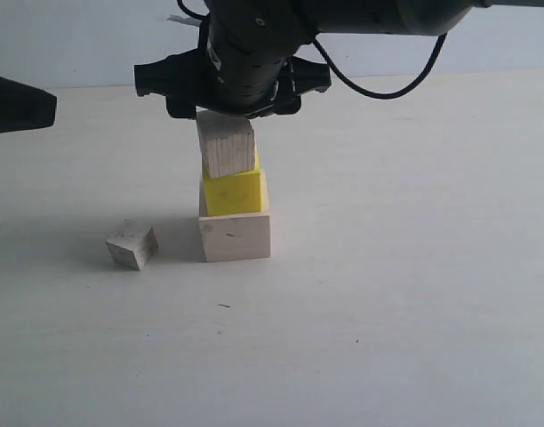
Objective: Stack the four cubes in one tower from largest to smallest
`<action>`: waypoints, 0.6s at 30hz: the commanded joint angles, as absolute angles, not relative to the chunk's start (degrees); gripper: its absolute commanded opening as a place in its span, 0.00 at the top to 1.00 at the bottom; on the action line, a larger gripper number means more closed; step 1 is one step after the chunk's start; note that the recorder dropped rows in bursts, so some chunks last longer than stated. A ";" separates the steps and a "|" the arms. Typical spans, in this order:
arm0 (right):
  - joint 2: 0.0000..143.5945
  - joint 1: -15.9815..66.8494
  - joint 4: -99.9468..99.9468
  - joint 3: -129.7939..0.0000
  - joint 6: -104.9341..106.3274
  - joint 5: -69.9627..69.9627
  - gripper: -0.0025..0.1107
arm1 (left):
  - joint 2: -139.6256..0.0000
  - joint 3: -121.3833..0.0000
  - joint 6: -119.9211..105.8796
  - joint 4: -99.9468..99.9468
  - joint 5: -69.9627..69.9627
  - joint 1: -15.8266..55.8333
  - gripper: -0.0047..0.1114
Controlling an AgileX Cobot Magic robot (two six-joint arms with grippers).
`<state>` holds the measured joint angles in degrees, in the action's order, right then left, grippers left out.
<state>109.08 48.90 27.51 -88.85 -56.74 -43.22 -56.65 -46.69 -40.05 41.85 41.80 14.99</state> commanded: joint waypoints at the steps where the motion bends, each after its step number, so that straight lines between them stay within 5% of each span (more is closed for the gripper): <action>1: 108.97 48.98 28.52 -89.26 -57.02 -43.22 0.34 | -56.72 -46.63 -40.02 42.51 41.86 15.35 0.96; 18: 108.97 48.98 29.74 -89.26 -59.15 -43.22 0.34 | -56.72 -46.63 -40.02 42.51 41.86 15.35 0.96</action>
<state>109.08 48.90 28.33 -88.85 -58.33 -43.22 -56.65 -46.69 -40.05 41.87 41.80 14.99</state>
